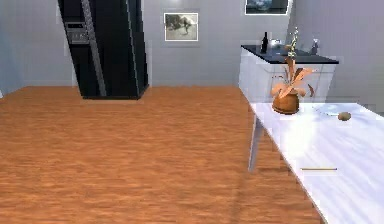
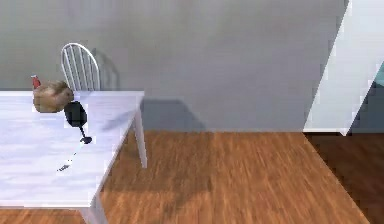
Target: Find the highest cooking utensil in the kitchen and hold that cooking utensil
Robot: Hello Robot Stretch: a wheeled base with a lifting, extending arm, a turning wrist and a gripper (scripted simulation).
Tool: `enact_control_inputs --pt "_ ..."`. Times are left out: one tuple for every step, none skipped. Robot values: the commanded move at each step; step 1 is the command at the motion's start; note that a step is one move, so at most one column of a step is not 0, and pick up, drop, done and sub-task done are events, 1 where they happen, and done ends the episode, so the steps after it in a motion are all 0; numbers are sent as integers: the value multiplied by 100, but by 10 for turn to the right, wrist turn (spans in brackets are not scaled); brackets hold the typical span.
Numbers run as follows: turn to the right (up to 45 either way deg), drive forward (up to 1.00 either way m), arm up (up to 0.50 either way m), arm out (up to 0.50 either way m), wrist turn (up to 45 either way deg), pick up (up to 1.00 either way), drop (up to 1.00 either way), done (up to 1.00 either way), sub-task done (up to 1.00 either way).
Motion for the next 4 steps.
enact_control_inputs --pt "0 100 0 0 0 0 0 0 0" --pt "0 100 0 0 0 0 0 0 0" --pt "450 0 0 0 0 0 0 0 0" --pt "180 0 0 0 0 0 0 0 0"
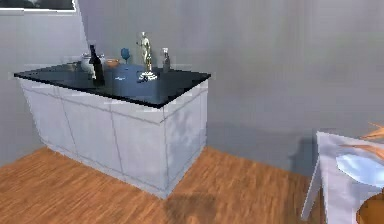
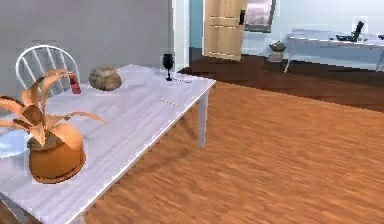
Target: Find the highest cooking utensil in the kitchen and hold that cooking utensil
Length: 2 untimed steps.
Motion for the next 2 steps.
enact_control_inputs --pt "0 75 0 0 0 0 0 0 0" --pt "-450 0 0 0 0 0 0 0 0"
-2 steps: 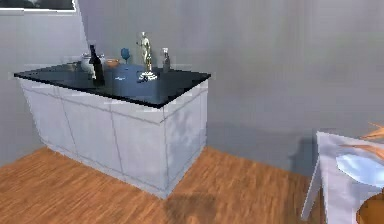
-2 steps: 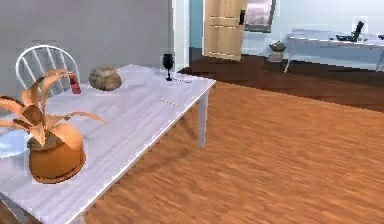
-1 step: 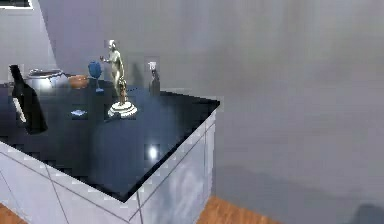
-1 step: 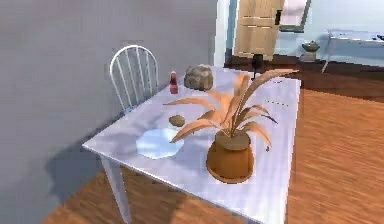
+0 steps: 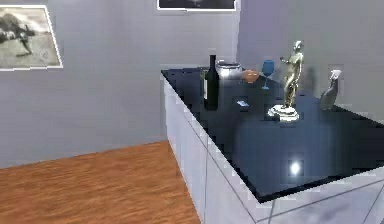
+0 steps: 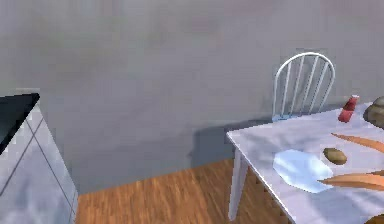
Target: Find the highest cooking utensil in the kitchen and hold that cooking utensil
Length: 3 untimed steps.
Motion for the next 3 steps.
enact_control_inputs --pt "-270 0 0 0 0 0 0 0 0" --pt "0 65 0 0 0 0 0 0 0" --pt "60 0 0 0 0 0 0 0 0"
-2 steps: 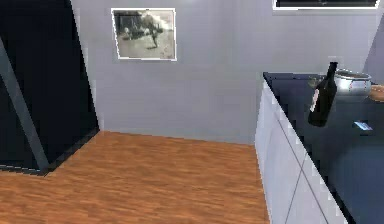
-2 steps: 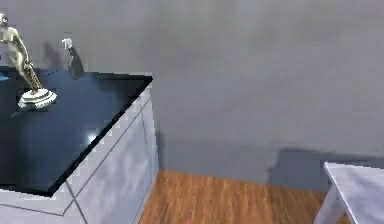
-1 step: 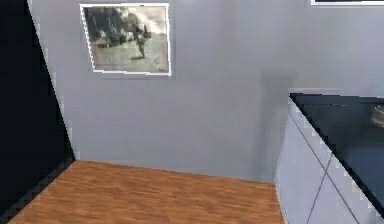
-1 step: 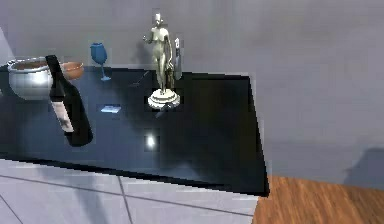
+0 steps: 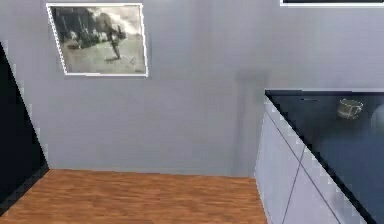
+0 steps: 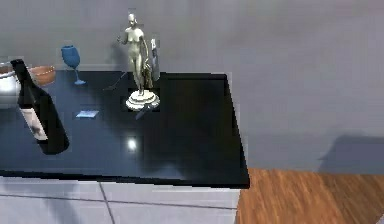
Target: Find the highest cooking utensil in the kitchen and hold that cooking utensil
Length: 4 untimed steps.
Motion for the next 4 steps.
enact_control_inputs --pt "0 55 0 0 0 0 0 0 0" --pt "-150 0 0 0 0 0 0 0 0" --pt "450 0 0 0 0 0 0 0 0" --pt "450 0 0 0 0 0 0 0 0"
